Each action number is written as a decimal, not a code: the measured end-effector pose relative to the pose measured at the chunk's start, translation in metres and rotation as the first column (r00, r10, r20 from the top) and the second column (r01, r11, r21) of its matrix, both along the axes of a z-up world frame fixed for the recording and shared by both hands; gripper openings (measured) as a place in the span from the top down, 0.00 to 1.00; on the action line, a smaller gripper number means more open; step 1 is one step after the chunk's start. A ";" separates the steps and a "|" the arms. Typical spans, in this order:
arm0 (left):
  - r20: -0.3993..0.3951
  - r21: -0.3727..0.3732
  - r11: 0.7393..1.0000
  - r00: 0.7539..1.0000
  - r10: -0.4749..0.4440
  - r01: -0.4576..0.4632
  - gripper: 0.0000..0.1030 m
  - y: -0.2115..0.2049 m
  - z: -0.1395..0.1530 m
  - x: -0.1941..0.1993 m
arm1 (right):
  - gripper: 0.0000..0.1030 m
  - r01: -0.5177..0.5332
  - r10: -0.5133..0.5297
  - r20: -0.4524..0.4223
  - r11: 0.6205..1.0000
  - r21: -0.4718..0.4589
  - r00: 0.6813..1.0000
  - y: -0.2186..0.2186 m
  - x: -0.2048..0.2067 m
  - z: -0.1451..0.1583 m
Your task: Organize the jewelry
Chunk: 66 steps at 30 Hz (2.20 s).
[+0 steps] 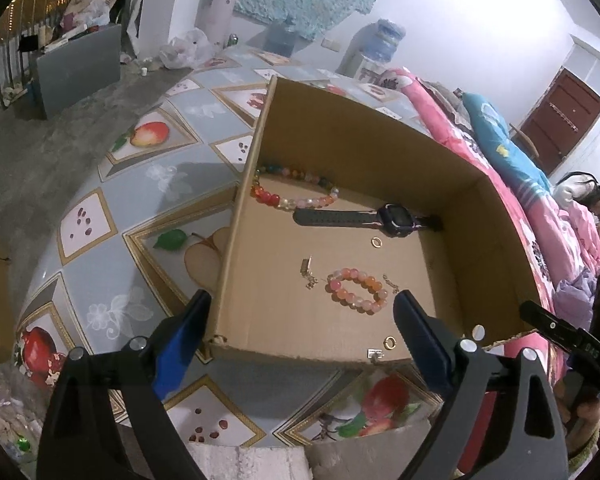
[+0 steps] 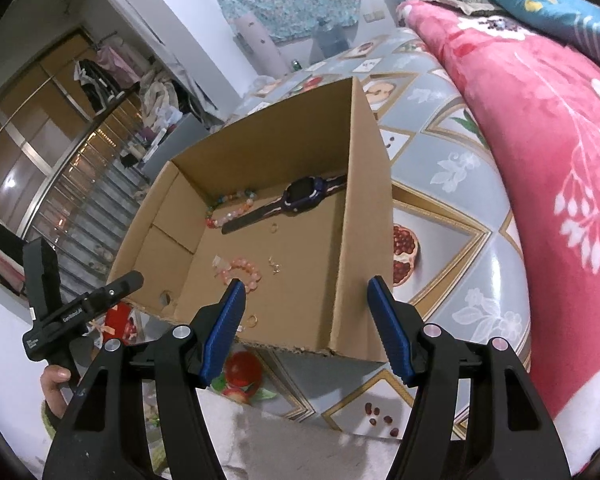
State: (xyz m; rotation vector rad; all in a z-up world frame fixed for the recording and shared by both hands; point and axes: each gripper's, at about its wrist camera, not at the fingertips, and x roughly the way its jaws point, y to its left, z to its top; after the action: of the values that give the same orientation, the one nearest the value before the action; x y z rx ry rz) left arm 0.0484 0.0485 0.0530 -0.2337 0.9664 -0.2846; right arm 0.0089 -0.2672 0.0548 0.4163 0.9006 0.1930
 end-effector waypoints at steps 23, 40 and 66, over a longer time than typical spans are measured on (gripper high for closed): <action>0.154 0.261 0.946 0.975 0.158 -0.195 0.05 -0.001 0.017 -0.069 | 0.16 -0.008 0.015 0.025 0.966 -0.257 1.000 0.048 -0.059 -0.013; 0.132 0.328 0.935 0.987 0.093 -0.132 0.05 -0.030 0.007 -0.069 | 0.08 0.059 -0.029 0.093 0.940 -0.337 0.995 0.069 -0.058 0.002; 0.059 0.339 0.938 0.997 0.055 -0.072 0.05 -0.060 -0.003 -0.062 | 0.08 0.068 -0.060 0.034 0.925 -0.373 0.998 0.081 -0.041 0.001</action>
State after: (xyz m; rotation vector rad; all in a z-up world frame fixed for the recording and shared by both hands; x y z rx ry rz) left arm -0.0139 -0.0119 0.0502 0.0597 0.9409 -0.0600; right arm -0.0325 -0.1863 0.0557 0.0866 0.8774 -0.0368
